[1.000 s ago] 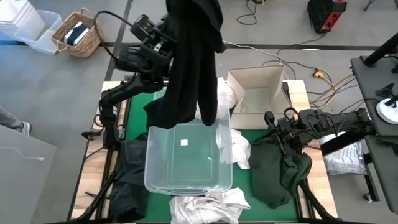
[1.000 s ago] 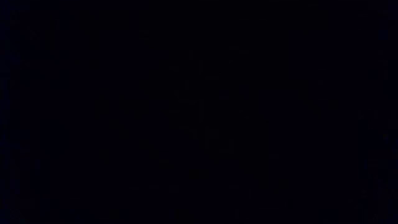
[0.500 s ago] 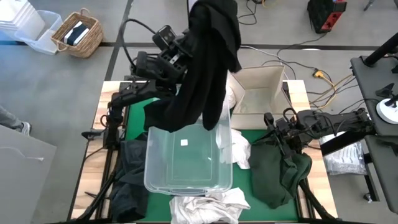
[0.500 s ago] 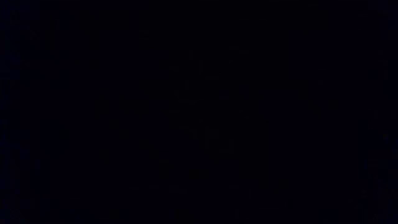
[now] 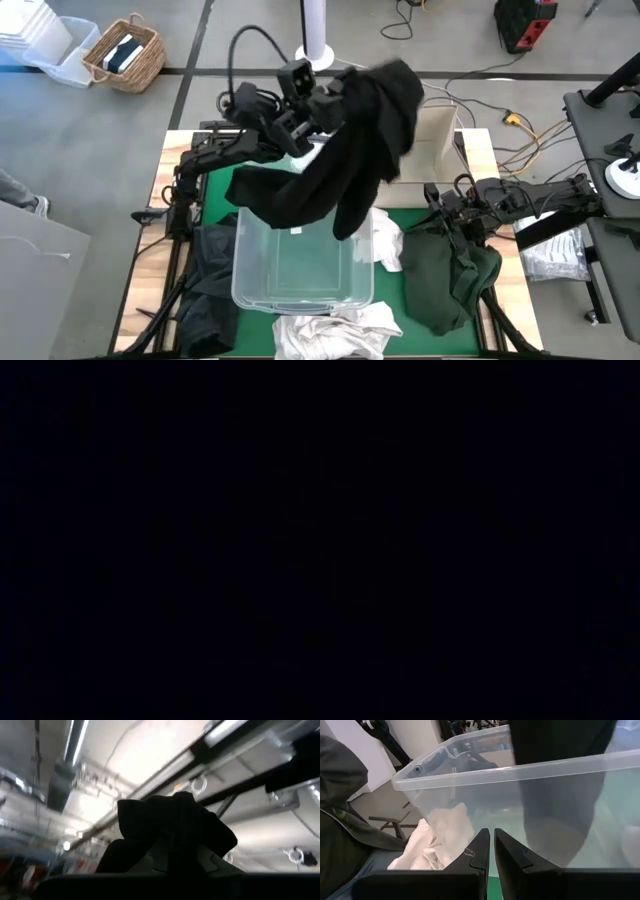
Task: Sort clothes
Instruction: Put the black pants into the transparent bin
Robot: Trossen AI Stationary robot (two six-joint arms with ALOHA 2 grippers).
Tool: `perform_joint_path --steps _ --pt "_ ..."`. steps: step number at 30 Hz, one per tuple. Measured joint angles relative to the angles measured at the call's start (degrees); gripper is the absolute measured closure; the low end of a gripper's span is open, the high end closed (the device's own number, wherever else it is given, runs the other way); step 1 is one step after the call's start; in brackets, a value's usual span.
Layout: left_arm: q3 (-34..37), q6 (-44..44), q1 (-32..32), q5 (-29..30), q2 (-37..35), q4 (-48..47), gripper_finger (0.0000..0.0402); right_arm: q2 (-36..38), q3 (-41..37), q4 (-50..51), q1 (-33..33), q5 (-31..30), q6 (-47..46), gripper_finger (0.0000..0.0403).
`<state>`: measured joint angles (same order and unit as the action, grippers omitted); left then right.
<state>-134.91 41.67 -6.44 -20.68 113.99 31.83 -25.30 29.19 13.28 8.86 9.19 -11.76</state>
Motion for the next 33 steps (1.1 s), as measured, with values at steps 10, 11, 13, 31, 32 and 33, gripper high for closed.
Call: perform_joint_path --steps 10,11,13,31,32,33 --pt "0.0 -7.4 -0.8 -2.9 -4.9 -23.2 0.0397 0.0 -0.2 0.0 0.0 0.0 -0.2 0.0385" --pt "0.0 -9.9 -0.8 -2.7 -5.8 -27.3 0.0397 0.0 -0.2 0.0 0.0 0.0 -0.2 0.0385" --pt "0.0 -15.2 -0.8 -1.3 -7.9 -34.5 0.0397 0.0 -0.2 0.0 0.0 0.0 -0.2 0.0385" --pt "-0.1 -33.8 -0.9 17.1 -24.1 -75.0 0.0397 0.0 -0.3 -0.3 0.0 0.0 -0.2 0.0385" --pt "-0.1 -34.0 -0.9 18.7 -24.5 -77.7 0.0397 0.0 -0.4 -0.3 0.0 0.0 -0.2 0.0385" --pt "-0.1 -34.1 -0.9 20.2 -24.7 -80.2 0.0397 0.0 -0.4 -0.3 0.0 0.0 -0.2 0.0385"
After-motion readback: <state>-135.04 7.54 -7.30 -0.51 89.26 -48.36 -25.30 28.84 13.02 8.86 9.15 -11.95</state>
